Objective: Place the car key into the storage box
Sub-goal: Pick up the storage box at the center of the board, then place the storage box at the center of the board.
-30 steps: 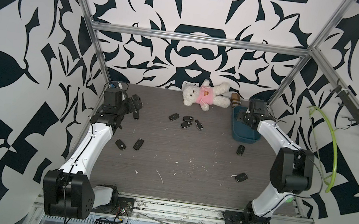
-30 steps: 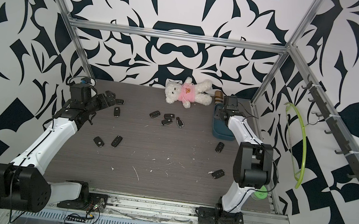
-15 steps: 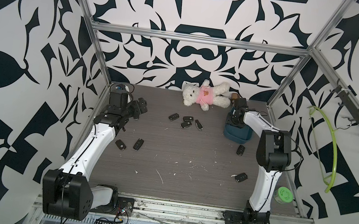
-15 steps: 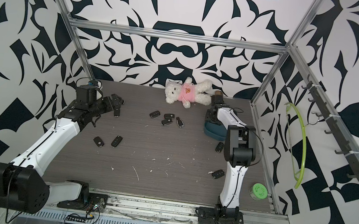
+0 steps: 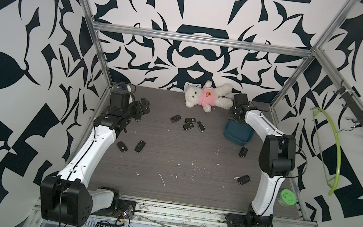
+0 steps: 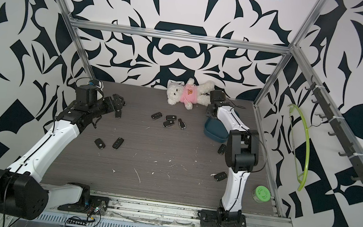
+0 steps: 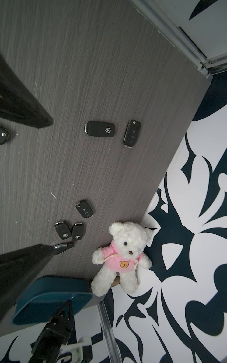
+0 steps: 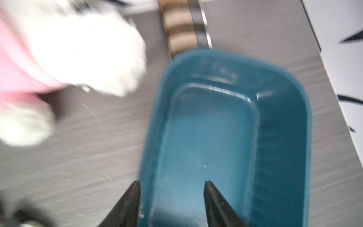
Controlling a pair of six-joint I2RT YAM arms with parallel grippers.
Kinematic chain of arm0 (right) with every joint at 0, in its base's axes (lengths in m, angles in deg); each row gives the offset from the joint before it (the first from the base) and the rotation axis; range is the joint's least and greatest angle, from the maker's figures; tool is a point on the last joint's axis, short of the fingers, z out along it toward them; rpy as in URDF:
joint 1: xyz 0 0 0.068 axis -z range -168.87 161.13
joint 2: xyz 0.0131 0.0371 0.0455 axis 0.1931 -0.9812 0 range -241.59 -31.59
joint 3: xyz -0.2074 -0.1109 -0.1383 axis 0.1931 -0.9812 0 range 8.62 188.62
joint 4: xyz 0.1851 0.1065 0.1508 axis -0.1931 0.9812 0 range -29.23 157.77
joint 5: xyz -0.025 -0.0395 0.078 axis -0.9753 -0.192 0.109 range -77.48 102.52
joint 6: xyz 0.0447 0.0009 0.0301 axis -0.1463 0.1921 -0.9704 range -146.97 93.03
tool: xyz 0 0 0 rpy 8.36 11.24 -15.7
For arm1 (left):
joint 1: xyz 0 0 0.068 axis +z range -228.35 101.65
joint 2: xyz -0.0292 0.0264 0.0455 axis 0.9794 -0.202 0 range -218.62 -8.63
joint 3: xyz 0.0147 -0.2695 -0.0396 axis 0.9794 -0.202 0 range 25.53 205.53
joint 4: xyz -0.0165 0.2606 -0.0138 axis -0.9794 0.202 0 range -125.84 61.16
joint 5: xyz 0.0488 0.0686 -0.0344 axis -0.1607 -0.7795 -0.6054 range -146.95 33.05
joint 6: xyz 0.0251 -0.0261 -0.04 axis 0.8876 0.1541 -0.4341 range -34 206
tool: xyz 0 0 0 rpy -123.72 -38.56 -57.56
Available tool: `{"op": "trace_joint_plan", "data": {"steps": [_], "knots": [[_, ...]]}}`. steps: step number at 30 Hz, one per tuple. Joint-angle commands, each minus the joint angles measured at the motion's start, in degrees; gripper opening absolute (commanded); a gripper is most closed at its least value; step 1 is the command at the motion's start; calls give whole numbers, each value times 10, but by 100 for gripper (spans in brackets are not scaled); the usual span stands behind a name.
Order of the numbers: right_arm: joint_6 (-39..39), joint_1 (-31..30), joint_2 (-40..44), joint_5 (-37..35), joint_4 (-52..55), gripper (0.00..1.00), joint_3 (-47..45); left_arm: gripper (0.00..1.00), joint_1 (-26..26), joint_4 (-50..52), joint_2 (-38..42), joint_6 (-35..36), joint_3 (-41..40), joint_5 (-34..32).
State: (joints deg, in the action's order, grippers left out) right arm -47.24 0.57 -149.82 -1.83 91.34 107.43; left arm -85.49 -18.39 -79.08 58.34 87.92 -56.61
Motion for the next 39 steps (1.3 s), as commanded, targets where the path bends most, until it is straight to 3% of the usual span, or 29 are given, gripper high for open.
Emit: {"op": "trace_joint_plan", "data": {"steps": [1, 7, 9, 15, 16, 27, 34, 39], "knots": [[-24, -2, -36, -7, 26, 55, 57, 99, -2, 8, -8, 2, 24, 8], [-25, 0, -102, 5, 50, 45, 111, 99, -2, 10, -13, 3, 38, 13], [-27, 0, -114, 5, 58, 37, 122, 99, -2, 11, -14, 3, 40, 14], [-27, -5, -90, 0, 56, 2, 106, 99, -2, 16, -16, -4, 50, 19], [-27, -7, -83, 0, 59, 0, 103, 99, -3, 15, -15, -5, 51, 20], [-84, -103, 61, -73, 105, 0, 12, 99, -8, 17, -40, -13, 62, 30], [-194, -246, 141, -127, 156, 0, -65, 99, -9, 27, -30, -22, 63, 23], [-302, -368, 151, -176, 192, 0, -93, 99, -9, 45, 0, -54, 56, -12]]}}
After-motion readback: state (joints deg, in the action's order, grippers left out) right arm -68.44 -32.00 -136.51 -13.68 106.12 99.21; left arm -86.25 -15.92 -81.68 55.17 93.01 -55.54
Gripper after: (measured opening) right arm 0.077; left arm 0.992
